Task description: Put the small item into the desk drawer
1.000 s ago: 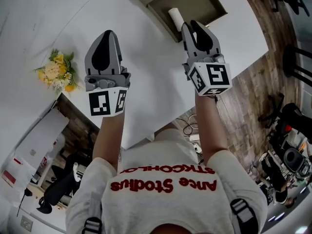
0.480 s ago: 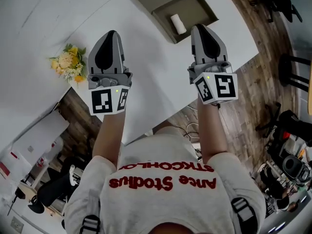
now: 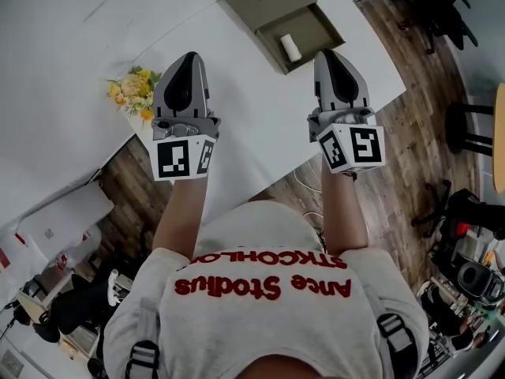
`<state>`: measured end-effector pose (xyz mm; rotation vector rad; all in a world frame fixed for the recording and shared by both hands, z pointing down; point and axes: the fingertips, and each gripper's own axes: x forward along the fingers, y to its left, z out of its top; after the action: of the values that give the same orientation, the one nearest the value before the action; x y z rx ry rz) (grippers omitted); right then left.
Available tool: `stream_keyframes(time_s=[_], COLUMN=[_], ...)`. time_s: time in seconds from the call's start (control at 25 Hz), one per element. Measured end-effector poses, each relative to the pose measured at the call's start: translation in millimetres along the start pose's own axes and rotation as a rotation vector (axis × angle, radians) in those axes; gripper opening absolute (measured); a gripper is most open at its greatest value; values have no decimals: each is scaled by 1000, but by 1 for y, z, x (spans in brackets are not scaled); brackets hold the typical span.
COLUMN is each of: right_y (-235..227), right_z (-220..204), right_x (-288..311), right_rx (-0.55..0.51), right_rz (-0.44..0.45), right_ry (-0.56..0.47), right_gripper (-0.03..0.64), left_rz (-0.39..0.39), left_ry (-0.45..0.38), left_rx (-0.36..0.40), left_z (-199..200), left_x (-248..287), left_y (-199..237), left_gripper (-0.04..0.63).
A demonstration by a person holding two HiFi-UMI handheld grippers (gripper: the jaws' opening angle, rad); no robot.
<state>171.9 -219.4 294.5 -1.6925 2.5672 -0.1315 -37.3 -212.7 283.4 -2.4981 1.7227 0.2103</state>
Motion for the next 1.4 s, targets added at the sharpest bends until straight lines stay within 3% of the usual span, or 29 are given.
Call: stream_keyframes(time_s=[0.48,1.04,1.4], right_y=[32,132,181], right_z=[29,31,33], right_x=[-9,26,40], right_rx=[-48,-31,6], right_rz=[68,272,361], right_ry=[-30,-51,-68], right_gripper=[25,25,20], left_rz=[26,215,297], left_ry=[-36,-30,-34], left_rx=[36,77,125], left_z=[30,46,66], left_x=[-28,-104,-141], left_y=[14,91,127], left_gripper=[8,8,8])
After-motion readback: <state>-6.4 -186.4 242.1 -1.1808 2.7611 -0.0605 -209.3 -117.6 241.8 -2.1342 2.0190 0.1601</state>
